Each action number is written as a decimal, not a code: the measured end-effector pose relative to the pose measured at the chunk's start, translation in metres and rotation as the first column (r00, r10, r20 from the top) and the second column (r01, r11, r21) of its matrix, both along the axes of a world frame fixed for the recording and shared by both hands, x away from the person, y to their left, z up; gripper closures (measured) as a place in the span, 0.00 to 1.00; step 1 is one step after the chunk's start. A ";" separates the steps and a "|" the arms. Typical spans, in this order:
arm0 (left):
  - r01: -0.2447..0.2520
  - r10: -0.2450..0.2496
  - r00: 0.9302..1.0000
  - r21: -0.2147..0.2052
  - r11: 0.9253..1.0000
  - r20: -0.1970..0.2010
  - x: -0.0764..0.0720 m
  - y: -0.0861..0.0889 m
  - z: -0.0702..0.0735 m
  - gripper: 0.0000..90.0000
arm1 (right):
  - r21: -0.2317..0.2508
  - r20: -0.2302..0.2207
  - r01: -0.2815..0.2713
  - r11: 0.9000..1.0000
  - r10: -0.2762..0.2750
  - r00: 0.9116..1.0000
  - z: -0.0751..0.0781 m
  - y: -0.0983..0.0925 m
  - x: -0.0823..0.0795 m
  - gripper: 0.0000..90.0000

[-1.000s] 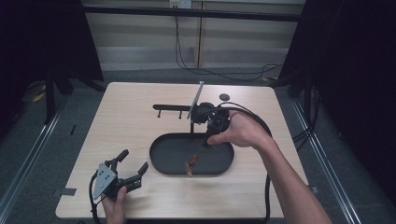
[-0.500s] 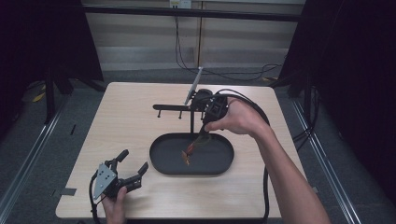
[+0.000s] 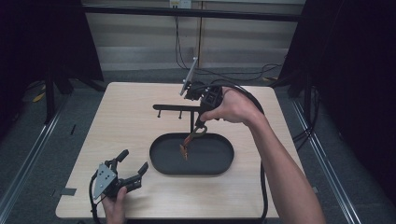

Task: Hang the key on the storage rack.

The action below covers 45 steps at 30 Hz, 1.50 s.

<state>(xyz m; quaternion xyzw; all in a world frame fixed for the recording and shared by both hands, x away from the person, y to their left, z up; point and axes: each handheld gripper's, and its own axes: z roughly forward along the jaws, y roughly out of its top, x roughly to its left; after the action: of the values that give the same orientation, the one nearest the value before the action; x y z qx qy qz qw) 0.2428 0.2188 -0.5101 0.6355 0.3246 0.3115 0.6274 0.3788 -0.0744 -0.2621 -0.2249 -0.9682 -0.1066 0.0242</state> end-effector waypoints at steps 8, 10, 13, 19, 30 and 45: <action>0.000 0.000 1.000 -0.006 1.000 0.005 0.000 0.000 0.000 0.18 | -0.001 -0.008 0.008 1.000 -0.008 1.000 0.000 0.004 0.016 0.96; 0.000 0.000 1.000 -0.004 1.000 0.002 0.000 0.000 0.000 0.18 | -0.006 -0.002 0.008 1.000 -0.008 1.000 -0.002 0.004 0.021 0.96; 0.001 -0.001 1.000 0.000 1.000 0.002 0.000 0.000 0.000 0.18 | -0.001 0.003 0.034 0.999 -0.034 0.999 -0.006 0.005 0.028 0.96; 0.002 -0.002 1.000 -0.001 1.000 0.001 0.000 0.000 0.000 0.18 | -0.002 0.012 0.051 0.999 -0.051 0.999 -0.012 0.006 0.034 0.96; 0.003 -0.003 1.000 -0.002 1.000 0.004 0.000 0.000 0.000 0.18 | -0.020 0.042 0.081 0.997 -0.080 0.996 -0.016 -0.005 0.044 0.96; 0.004 -0.004 1.000 -0.003 1.000 0.004 0.000 0.000 0.000 0.18 | 0.000 0.048 0.103 0.995 -0.103 0.994 -0.020 -0.012 0.046 0.93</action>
<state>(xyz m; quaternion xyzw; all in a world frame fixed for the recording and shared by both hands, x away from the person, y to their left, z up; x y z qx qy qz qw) 0.2429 0.2188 -0.5103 0.6347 0.3225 0.3110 0.6296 0.4245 -0.0867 -0.2818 -0.2719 -0.9558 -0.1119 -0.0047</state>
